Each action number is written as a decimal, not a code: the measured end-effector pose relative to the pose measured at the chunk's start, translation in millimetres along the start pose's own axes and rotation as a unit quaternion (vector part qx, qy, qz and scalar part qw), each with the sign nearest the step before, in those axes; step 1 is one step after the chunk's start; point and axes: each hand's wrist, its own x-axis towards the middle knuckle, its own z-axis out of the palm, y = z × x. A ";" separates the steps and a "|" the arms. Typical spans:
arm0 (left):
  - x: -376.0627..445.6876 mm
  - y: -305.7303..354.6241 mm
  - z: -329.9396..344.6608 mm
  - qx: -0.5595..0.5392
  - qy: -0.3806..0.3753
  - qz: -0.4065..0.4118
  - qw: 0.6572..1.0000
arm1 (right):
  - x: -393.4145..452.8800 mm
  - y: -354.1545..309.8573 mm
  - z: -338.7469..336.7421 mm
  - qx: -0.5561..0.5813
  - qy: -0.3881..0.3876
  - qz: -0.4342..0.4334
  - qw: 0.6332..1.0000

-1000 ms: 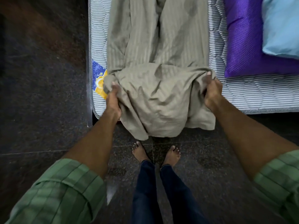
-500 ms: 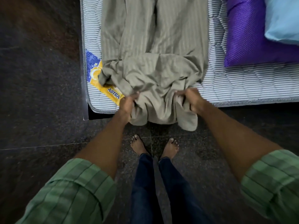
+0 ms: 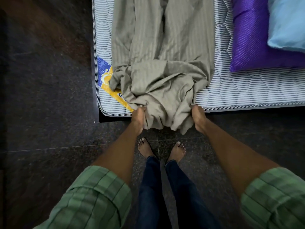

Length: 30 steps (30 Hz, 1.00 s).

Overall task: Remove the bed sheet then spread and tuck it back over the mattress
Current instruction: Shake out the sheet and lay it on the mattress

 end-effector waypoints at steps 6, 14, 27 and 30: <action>-61.1 20.5 -12.0 -0.028 -0.084 -0.018 0.996 | -58.7 -16.0 -5.0 0.087 -0.114 0.040 0.989; -140.8 65.9 -11.4 0.048 -0.080 -0.001 0.996 | -133.6 -71.8 -4.4 0.145 -0.090 0.068 0.983; -182.5 260.3 -23.3 0.069 -0.122 -0.001 0.990 | -145.4 -233.3 -34.4 0.054 -0.162 0.070 0.983; -159.4 316.6 -8.5 -0.013 -0.117 0.014 0.993 | -138.5 -299.8 -19.7 0.082 -0.127 0.054 0.987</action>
